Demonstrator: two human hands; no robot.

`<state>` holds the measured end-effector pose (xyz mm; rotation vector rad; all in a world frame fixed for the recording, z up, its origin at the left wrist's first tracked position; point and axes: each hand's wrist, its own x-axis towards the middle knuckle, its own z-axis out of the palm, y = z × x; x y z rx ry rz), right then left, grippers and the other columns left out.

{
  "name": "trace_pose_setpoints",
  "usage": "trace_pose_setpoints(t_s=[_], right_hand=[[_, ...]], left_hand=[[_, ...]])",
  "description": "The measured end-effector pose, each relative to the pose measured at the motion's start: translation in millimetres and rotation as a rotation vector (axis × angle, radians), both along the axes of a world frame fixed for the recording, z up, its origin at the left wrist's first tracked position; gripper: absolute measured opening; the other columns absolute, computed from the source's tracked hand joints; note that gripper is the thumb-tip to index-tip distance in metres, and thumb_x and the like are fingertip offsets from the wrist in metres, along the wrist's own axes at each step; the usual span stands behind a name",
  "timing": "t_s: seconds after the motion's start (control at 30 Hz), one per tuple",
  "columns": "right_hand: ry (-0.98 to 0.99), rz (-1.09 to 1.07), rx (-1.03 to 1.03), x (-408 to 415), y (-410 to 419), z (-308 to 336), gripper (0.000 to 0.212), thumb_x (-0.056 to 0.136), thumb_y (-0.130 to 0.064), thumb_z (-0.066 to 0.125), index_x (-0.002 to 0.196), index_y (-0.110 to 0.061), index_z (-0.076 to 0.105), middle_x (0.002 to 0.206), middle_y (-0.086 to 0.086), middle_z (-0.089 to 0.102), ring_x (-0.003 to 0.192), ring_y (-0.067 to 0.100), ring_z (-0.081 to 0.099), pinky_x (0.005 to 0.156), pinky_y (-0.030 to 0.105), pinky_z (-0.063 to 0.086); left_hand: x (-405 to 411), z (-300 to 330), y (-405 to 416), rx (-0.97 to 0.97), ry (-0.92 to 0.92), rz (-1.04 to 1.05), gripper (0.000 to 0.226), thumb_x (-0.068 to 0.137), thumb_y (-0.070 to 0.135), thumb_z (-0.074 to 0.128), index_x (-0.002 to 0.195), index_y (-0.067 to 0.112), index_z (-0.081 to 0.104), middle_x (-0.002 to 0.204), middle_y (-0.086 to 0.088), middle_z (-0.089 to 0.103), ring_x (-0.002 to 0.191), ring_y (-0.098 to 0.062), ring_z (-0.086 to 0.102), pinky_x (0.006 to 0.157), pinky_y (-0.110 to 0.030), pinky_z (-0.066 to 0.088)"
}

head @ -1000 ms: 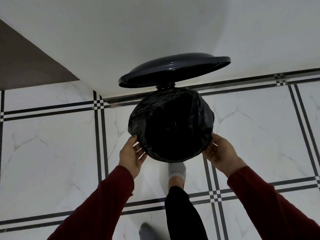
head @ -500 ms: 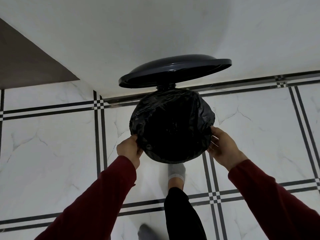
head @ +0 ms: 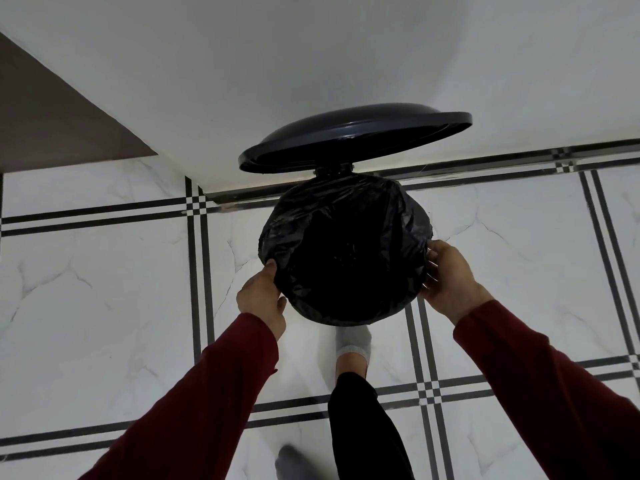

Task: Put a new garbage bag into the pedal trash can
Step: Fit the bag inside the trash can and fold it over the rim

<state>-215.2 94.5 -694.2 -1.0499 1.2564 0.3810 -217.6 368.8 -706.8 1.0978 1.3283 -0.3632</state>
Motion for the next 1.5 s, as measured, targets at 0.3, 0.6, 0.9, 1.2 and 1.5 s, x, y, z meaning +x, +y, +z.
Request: trace_pose_setpoints(t_s=[0.3, 0.6, 0.9, 1.2, 1.5], right_hand=[[0.04, -0.043, -0.128, 2.5, -1.0, -2.9, 0.026, 0.082, -0.01, 0.062, 0.107, -0.004, 0.069, 0.081, 0.01, 0.06, 0.054, 0.016, 0.056, 0.05, 0.027, 0.048], [0.037, -0.073, 0.093, 15.4, 5.0, 18.4, 0.028, 0.101, -0.034, 0.054, 0.084, -0.015, 0.065, 0.066, -0.002, 0.063, 0.057, 0.013, 0.063, 0.063, 0.031, 0.054], [0.193, -0.116, 0.13, 16.9, 0.6, 13.8, 0.017, 0.086, -0.025, 0.062, 0.071, -0.021, 0.057, 0.077, -0.005, 0.05, 0.084, 0.017, 0.056, 0.091, 0.034, 0.048], [0.188, -0.069, 0.077, 21.0, 1.8, 19.3, 0.013, 0.084, -0.022, 0.052, 0.072, -0.017, 0.055, 0.075, -0.003, 0.048, 0.07, 0.017, 0.051, 0.081, 0.031, 0.044], [-0.032, 0.734, -1.142, 5.6, 2.9, 10.0, 0.029, 0.093, -0.031, 0.047, 0.106, -0.014, 0.068, 0.117, 0.012, 0.06, 0.113, 0.04, 0.051, 0.09, 0.043, 0.044]], left_hand=[[4.8, 0.4, -0.2, -0.074, 0.017, -0.018, 0.03, 0.096, 0.035, 0.071, 0.117, 0.015, 0.07, 0.116, 0.0, 0.074, 0.107, -0.019, 0.07, 0.092, -0.034, 0.057], [8.9, 13.7, -3.9, -0.21, 0.102, -0.033, 0.038, 0.097, 0.043, 0.058, 0.129, 0.025, 0.068, 0.119, 0.003, 0.068, 0.11, -0.02, 0.062, 0.075, -0.039, 0.051], [0.8, 8.8, -1.3, -0.258, 0.117, 0.035, 0.007, 0.096, 0.02, 0.064, 0.098, 0.017, 0.07, 0.082, 0.0, 0.07, 0.068, -0.016, 0.064, 0.069, -0.03, 0.057], [16.7, 22.3, -2.3, -0.205, 0.243, -0.009, 0.019, 0.091, 0.024, 0.05, 0.101, 0.024, 0.067, 0.101, 0.006, 0.064, 0.107, -0.015, 0.057, 0.11, -0.045, 0.034], [23.7, 20.5, 4.1, 0.744, -0.198, -0.698, 0.036, 0.1, 0.034, 0.058, 0.122, 0.007, 0.051, 0.128, -0.015, 0.039, 0.106, -0.037, 0.056, 0.085, -0.031, 0.046]])
